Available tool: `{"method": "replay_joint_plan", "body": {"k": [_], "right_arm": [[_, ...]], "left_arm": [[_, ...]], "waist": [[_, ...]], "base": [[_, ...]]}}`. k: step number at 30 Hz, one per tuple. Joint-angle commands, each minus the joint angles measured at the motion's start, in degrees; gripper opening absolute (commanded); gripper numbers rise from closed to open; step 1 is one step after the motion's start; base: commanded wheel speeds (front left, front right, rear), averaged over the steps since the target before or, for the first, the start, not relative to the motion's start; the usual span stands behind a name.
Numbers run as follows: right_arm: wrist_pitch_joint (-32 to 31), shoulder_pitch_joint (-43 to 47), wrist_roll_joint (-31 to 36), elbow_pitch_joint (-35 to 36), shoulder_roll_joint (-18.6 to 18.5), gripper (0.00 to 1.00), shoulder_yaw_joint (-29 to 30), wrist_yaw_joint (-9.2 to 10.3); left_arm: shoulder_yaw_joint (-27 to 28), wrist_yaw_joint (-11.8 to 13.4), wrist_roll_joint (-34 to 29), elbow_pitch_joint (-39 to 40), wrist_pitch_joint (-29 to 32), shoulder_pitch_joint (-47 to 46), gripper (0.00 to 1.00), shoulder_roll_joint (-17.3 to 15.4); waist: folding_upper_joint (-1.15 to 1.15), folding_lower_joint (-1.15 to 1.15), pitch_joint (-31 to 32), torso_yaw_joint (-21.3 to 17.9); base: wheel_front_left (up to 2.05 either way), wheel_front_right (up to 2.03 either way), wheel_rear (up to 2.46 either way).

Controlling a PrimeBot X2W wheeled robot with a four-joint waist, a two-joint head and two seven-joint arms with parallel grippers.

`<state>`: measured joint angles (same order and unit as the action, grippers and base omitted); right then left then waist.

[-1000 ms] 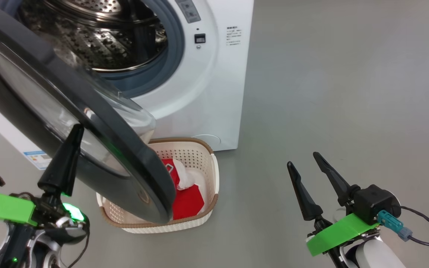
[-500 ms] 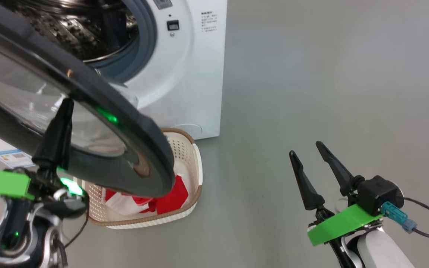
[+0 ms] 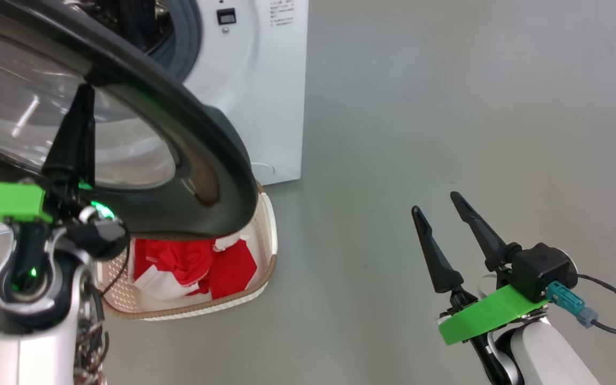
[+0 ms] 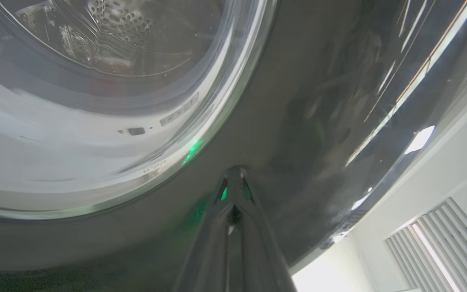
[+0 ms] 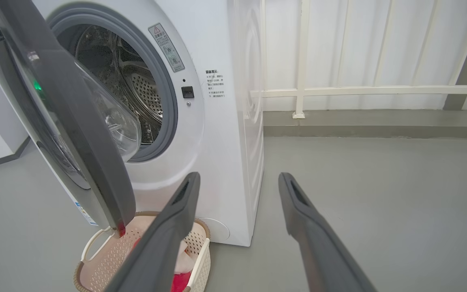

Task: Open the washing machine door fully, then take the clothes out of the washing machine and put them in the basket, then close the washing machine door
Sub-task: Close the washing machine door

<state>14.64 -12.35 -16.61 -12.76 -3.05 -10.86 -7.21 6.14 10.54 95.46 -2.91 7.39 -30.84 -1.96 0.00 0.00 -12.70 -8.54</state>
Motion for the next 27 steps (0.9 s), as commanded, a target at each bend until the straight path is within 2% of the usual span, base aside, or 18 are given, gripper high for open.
{"method": "replay_joint_plan", "body": {"k": [1, 14, 27], "right_arm": [[0.36, -1.75, -0.35, 1.63, 0.17, 1.00, -1.43, -0.28], [0.36, -2.43, -1.04, 2.03, 0.17, 1.00, -2.14, -0.28], [0.36, -2.78, -1.01, 2.14, 0.17, 1.00, -2.27, -0.28]], "left_arm": [[1.07, -0.78, -0.61, 0.65, -0.38, -2.71, 0.00, -0.92], [0.45, -3.89, -1.48, -9.48, -4.75, -11.99, 0.00, -0.99], [2.09, -7.94, -2.69, -20.19, -6.66, -21.10, 0.00, -3.38]], "waist": [[0.00, 0.00, -0.51, -0.53], [0.00, 0.00, -2.42, -2.89], [0.00, 0.00, -3.32, -4.62]], "base": [[0.00, 0.00, 0.00], [0.00, 0.00, 0.00], [0.00, 0.00, 0.00]]}}
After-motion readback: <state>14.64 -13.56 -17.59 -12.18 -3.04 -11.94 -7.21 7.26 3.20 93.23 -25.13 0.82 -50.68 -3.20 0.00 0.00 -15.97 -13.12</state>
